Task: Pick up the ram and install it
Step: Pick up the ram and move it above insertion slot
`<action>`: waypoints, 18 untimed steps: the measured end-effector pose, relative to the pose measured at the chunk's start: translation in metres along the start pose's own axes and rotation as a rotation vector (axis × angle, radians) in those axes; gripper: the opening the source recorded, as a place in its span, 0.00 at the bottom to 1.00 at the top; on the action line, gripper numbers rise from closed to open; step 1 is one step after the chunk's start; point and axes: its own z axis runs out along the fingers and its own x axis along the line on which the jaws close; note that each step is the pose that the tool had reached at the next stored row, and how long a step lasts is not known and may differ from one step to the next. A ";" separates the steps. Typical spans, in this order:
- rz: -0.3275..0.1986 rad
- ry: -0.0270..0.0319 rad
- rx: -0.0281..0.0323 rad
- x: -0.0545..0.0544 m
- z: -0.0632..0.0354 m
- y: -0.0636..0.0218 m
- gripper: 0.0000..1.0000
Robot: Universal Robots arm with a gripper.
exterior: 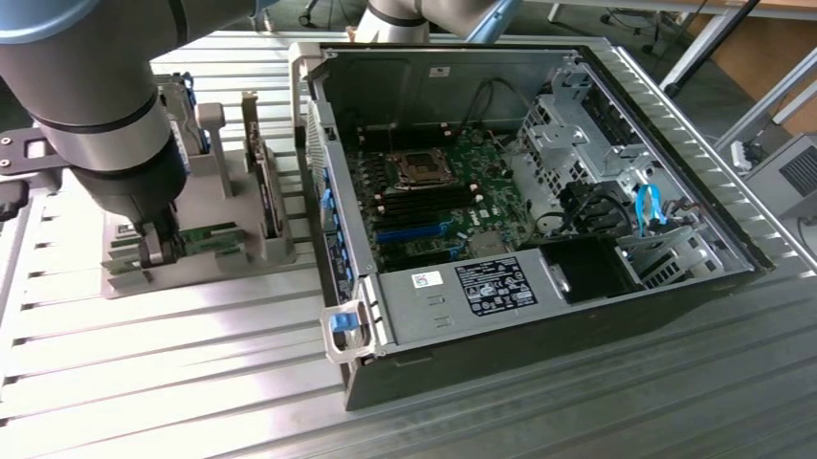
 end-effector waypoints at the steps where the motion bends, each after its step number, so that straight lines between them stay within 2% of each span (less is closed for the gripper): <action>1: 0.000 0.0000 0.0000 0.000 -0.0045 0.0001 0.12; 6: 0.000 0.0000 0.0000 -0.002 -0.0234 0.0006 0.12; 15: 0.000 0.0000 0.0000 -0.004 -0.0507 0.0012 0.12; 18: 0.000 0.0000 0.0000 -0.004 -0.0547 0.0013 0.12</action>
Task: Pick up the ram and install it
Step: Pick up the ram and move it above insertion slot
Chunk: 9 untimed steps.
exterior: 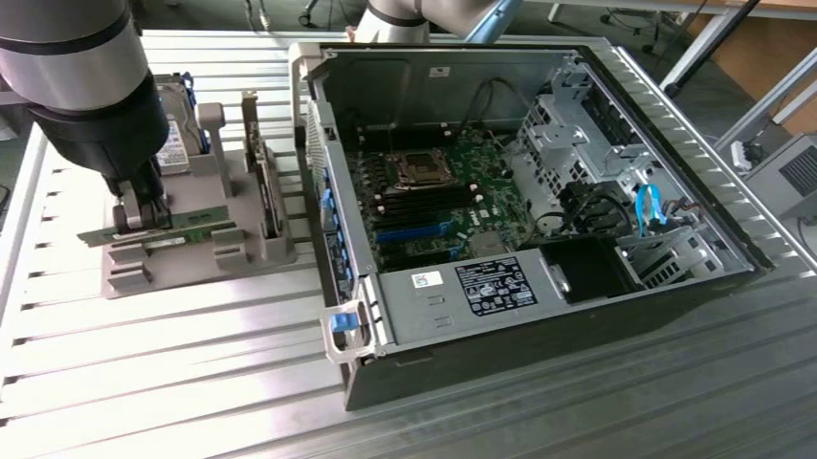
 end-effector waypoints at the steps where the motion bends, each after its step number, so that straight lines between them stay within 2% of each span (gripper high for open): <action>1: 0.000 0.0000 0.0000 0.000 -0.0013 0.0000 0.12; 9: 0.000 0.0000 0.0000 -0.001 -0.0166 0.0004 0.12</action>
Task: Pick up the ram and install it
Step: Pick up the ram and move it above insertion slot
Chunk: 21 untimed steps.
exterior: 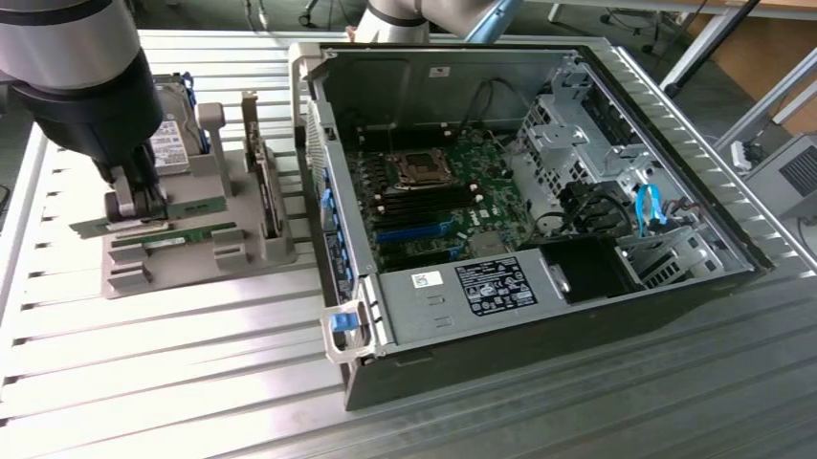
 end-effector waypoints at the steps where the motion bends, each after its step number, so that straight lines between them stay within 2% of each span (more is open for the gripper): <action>1: 0.000 0.0001 -0.0001 0.000 -0.0024 0.0000 0.12; 6: 0.000 0.0000 0.0000 -0.001 -0.0188 0.0005 0.12; 11: 0.000 -0.0001 0.0001 -0.003 -0.0447 0.0011 0.12; 14: 0.000 0.0000 0.0000 -0.004 -0.0526 0.0013 0.12; 21: 0.000 0.0000 0.0000 -0.006 -0.0841 0.0021 0.12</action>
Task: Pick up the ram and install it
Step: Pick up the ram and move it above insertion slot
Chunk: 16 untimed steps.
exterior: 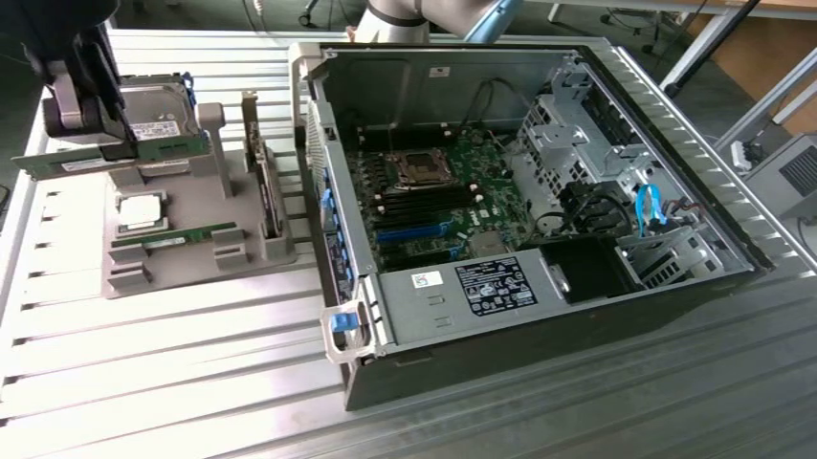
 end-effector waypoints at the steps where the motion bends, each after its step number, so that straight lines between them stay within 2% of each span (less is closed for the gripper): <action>1: 0.000 0.0001 -0.0001 0.000 -0.0035 0.0001 0.12; 6: 0.000 0.0001 -0.0002 0.000 -0.0047 -0.0004 0.12; 10: 0.000 0.0001 0.0000 0.001 -0.0048 -0.0085 0.12; 16: 0.000 0.0002 0.0000 0.001 -0.0050 -0.0156 0.12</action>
